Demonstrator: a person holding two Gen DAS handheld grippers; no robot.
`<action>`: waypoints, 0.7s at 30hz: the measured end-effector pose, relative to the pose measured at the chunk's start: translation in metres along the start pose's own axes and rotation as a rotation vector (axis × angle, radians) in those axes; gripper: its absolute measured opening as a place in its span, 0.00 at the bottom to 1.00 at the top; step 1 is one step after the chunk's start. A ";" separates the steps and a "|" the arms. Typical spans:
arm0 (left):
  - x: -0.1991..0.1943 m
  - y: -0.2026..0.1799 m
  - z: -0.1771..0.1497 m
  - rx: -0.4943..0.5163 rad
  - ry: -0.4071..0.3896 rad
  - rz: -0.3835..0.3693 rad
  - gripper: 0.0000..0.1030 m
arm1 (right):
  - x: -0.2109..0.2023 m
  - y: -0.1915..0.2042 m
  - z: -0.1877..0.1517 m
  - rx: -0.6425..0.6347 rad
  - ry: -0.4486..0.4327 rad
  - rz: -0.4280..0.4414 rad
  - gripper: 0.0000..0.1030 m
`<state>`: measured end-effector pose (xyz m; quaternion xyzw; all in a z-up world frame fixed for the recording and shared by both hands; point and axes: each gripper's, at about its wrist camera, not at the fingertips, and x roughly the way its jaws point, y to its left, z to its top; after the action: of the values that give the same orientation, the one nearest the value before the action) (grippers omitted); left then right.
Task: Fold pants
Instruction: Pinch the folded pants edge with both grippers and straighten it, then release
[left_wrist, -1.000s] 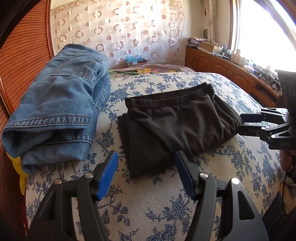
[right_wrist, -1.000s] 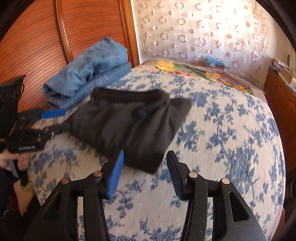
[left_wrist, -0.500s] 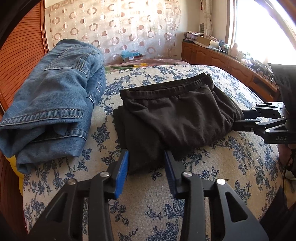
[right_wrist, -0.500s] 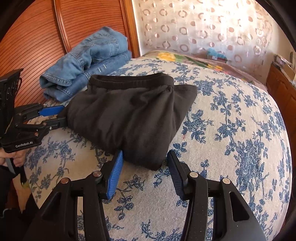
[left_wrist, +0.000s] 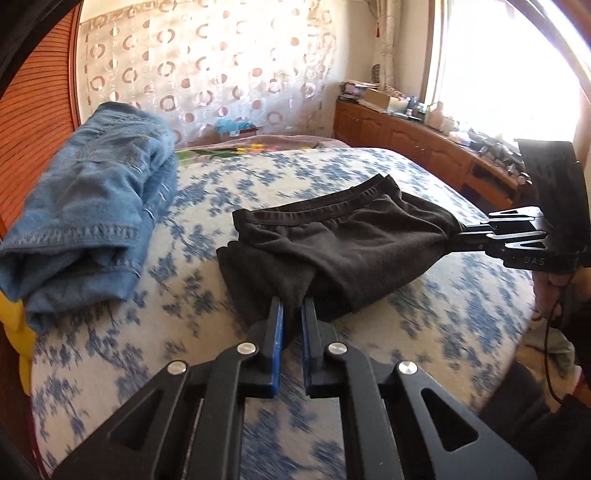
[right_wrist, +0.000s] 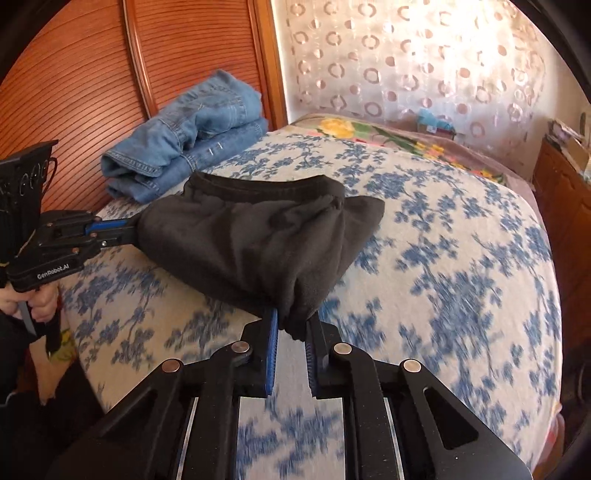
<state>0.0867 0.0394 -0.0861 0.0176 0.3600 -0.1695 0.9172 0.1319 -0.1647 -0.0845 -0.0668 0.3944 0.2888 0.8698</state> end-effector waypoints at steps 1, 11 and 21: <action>0.000 -0.002 -0.004 -0.002 0.003 -0.005 0.05 | -0.006 0.000 -0.006 0.006 -0.002 0.004 0.10; -0.007 -0.017 -0.029 -0.007 0.017 0.003 0.04 | -0.033 0.004 -0.058 0.081 -0.009 0.005 0.09; -0.010 -0.020 -0.040 -0.006 0.043 -0.011 0.09 | -0.033 0.010 -0.063 0.106 -0.011 -0.004 0.10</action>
<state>0.0469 0.0294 -0.1072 0.0163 0.3800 -0.1729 0.9085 0.0682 -0.1928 -0.1030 -0.0197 0.4041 0.2661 0.8750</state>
